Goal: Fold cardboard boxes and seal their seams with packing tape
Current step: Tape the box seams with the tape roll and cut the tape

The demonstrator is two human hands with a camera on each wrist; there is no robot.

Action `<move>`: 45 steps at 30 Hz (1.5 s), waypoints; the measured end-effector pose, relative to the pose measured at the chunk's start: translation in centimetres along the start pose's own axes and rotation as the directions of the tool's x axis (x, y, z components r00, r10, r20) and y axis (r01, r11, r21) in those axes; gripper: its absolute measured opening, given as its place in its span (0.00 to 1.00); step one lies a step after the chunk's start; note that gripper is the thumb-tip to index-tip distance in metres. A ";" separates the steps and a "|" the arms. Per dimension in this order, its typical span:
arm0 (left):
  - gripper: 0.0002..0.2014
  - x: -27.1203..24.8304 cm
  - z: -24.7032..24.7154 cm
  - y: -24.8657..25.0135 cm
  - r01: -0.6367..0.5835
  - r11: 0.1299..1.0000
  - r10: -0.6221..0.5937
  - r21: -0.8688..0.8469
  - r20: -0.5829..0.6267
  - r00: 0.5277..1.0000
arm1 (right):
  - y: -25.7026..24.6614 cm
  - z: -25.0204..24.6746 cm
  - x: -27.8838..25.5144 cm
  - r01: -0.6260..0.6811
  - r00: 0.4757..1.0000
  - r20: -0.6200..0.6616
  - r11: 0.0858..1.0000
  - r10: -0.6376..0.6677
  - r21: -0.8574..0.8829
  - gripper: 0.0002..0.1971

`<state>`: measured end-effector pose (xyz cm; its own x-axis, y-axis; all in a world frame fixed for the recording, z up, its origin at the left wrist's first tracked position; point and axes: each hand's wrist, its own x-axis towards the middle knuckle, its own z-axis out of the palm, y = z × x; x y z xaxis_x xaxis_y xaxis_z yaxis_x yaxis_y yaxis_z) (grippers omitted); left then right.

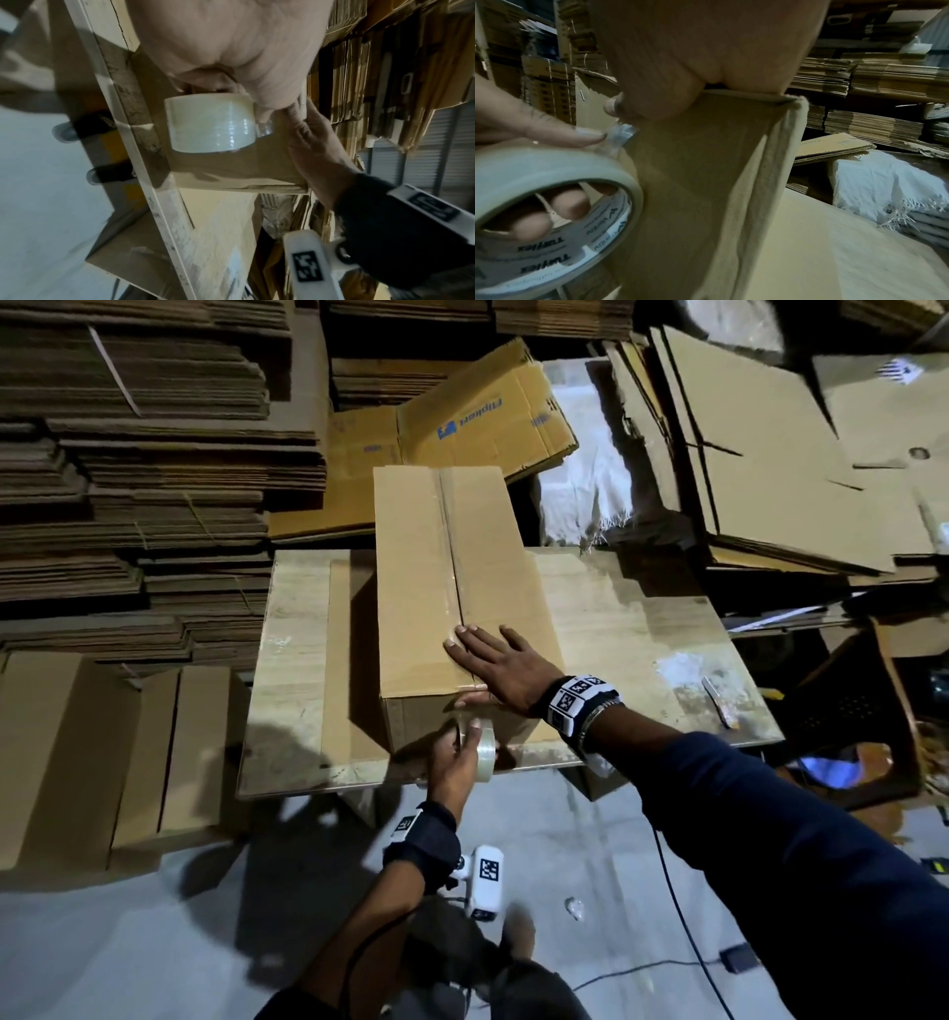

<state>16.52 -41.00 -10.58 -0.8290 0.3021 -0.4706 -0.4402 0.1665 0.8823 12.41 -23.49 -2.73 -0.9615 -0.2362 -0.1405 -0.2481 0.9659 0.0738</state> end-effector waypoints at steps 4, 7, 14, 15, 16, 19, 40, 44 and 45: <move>0.13 -0.9 0.6 1.4 0.061 0.998 -0.060 -0.001 -0.230 0.971 | -0.4 0.1 -0.3 -0.011 1.000 -0.018 1.000 0.011 0.015 0.51; 0.17 -2.9 1.8 3.4 -0.071 0.995 0.093 0.070 -0.404 0.910 | -0.4 0.1 -1.7 -0.011 0.999 -0.051 0.994 0.017 0.109 0.50; 0.12 -6.1 9.9 5.6 -0.333 0.926 0.377 0.179 -0.363 0.852 | 5.8 0.5 -10.6 -0.129 0.920 -0.292 0.905 0.261 0.405 0.34; 0.10 -6.3 11.5 5.5 -0.348 0.919 0.390 0.184 -0.305 0.869 | 6.9 1.0 -12.1 -0.174 0.888 -0.319 0.885 0.330 0.432 0.31; 0.09 -6.5 13.2 5.3 -0.366 0.911 0.405 0.191 -0.237 0.883 | 8.2 2.0 -13.7 -0.230 0.857 -0.320 0.855 0.405 0.466 0.28; 0.08 -6.1 19.6 4.1 -0.369 0.904 0.389 0.215 -0.057 0.920 | 13.5 7.1 -18.8 -0.408 0.798 -0.179 0.734 0.576 0.543 0.25; 0.36 4.8 31.1 -9.0 -0.565 0.130 -0.031 0.815 0.573 0.819 | 29.6 23.9 -29.9 -0.869 0.487 0.259 0.434 0.834 0.236 0.09; 0.36 5.0 31.0 -8.0 -0.540 0.212 -0.087 0.815 0.566 0.820 | 29.2 22.6 -29.1 -0.883 0.456 0.306 0.382 0.835 0.274 0.06; 0.35 5.0 31.0 -7.4 -0.526 0.264 -0.111 0.808 0.567 0.816 | 29.0 22.2 -28.7 -0.887 0.441 0.313 0.354 0.841 0.296 0.06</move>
<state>26.32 -11.67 -19.64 -0.4319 0.7608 -0.4844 0.5988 0.6436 0.4768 35.47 13.64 -18.42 -0.5953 0.7417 -0.3090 0.8000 0.5830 -0.1418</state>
